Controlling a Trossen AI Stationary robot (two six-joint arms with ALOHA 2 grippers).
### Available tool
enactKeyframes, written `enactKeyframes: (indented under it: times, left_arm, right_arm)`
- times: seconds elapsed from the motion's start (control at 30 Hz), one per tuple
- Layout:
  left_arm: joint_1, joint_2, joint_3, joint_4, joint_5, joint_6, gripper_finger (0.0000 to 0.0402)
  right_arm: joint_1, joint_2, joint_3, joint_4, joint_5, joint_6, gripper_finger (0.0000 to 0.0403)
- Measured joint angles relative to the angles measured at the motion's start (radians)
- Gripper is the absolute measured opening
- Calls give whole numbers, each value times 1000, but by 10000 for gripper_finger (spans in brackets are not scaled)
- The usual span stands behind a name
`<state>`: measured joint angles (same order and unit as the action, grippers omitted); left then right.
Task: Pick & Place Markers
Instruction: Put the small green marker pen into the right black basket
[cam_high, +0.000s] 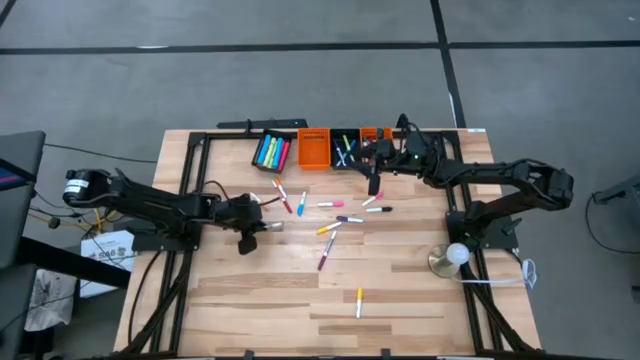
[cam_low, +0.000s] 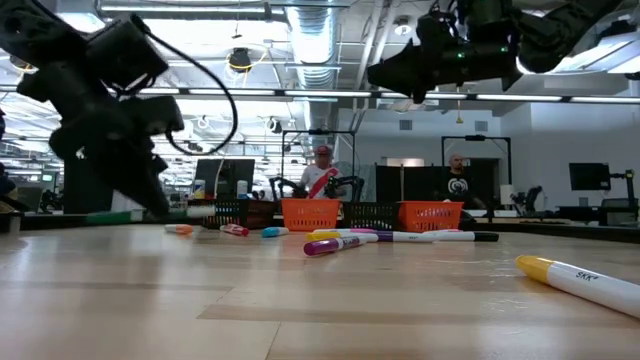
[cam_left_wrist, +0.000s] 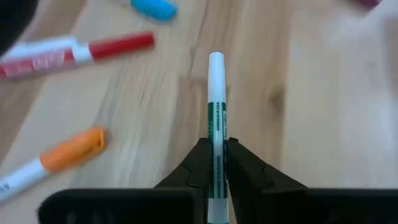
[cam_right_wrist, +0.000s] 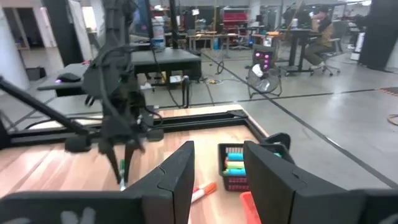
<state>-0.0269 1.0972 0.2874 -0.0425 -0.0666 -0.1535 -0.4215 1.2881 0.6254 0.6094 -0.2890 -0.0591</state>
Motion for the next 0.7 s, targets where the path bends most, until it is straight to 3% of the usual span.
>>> enactKeyframes:
  times: [0.17,0.37,0.7]
  left_arm:
    - [0,-83,1,103,-7,22,41]
    - [-8,-145,3,375,-11,84,43]
    - [-12,-76,4,838,-13,159,43]
  right_arm:
    - [55,10,0,13,0,-57,129]
    - [123,10,0,60,-1,-90,129]
    - [213,11,0,131,0,-91,129]
